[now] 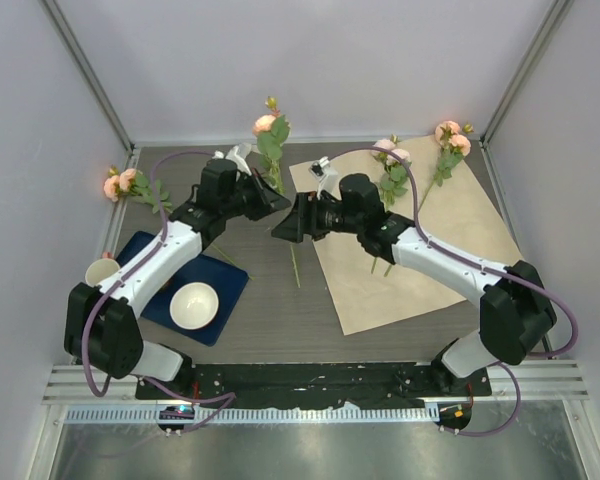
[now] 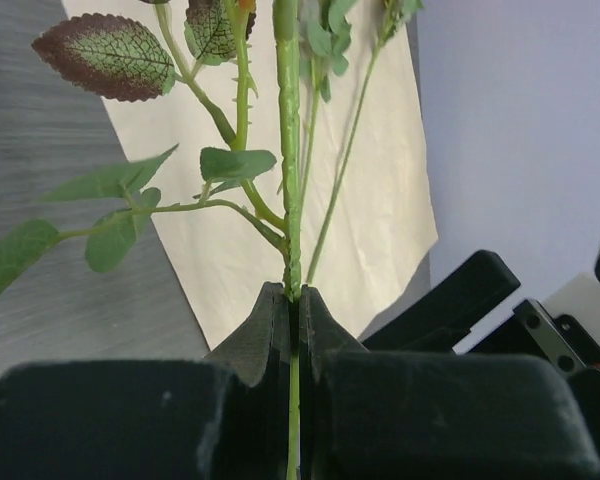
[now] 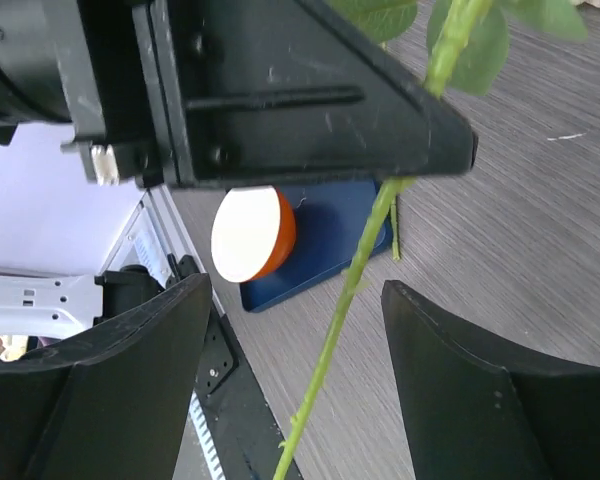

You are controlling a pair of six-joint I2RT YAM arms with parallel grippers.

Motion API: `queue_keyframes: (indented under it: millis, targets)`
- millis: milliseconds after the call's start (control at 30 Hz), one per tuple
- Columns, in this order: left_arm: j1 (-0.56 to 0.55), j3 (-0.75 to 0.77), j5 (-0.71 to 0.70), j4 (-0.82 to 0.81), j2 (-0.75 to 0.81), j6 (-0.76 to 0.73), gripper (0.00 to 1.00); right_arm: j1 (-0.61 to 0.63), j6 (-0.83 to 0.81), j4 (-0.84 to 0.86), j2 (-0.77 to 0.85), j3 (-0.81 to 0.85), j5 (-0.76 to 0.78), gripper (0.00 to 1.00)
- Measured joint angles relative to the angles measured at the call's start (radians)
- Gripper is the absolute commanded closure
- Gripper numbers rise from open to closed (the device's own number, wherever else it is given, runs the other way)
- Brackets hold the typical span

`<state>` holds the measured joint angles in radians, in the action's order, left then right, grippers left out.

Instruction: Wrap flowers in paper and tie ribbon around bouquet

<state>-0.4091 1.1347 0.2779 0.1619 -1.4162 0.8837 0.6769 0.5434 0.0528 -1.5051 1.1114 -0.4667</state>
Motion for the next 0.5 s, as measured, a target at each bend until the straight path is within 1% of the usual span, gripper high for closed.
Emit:
queue_keyframes:
  millis: [33,67,100,133,167,200,267,300,333,400,433,500]
  targets:
    - [-0.012,-0.004,0.01,0.0,-0.004,0.003,1.0,0.001,0.011,0.019,0.002,-0.012,-0.002,0.36]
    - [-0.025,-0.008,0.019,-0.003,-0.009,0.008,1.0,0.0,0.018,0.032,0.006,-0.026,0.002,0.49]
    - [-0.032,-0.009,0.026,-0.008,-0.01,0.013,1.0,-0.002,0.025,0.038,0.008,-0.036,0.006,0.74]
    - [-0.04,-0.013,0.033,-0.023,-0.01,0.023,1.0,-0.004,0.032,0.044,0.009,-0.049,0.013,0.91]
    - [-0.047,-0.014,0.04,-0.036,-0.01,0.029,1.0,-0.005,0.037,0.047,0.009,-0.059,0.021,0.99]
    - [-0.055,-0.015,0.047,-0.051,-0.01,0.035,0.93,-0.005,0.039,0.045,0.009,-0.067,0.031,1.0]
    - [-0.063,-0.015,0.047,-0.068,-0.01,0.034,0.61,-0.012,0.061,0.042,0.018,-0.085,0.063,0.99]
    - [-0.065,-0.014,0.048,-0.072,-0.014,0.031,0.43,-0.016,0.064,0.037,0.032,-0.093,0.09,1.0]
    - [-0.065,-0.007,0.051,-0.063,-0.019,0.031,0.37,-0.02,0.069,0.021,0.055,-0.106,0.132,0.99]
    - [-0.061,0.02,0.045,-0.026,-0.025,0.027,0.34,-0.054,0.088,-0.02,0.115,-0.139,0.215,1.0]
    - [-0.058,0.033,0.037,-0.006,-0.025,0.024,0.34,-0.094,0.1,-0.043,0.15,-0.162,0.258,1.0]
    - [-0.041,0.042,0.027,0.012,-0.015,0.021,0.34,-0.23,0.114,-0.102,0.206,-0.195,0.322,0.99]
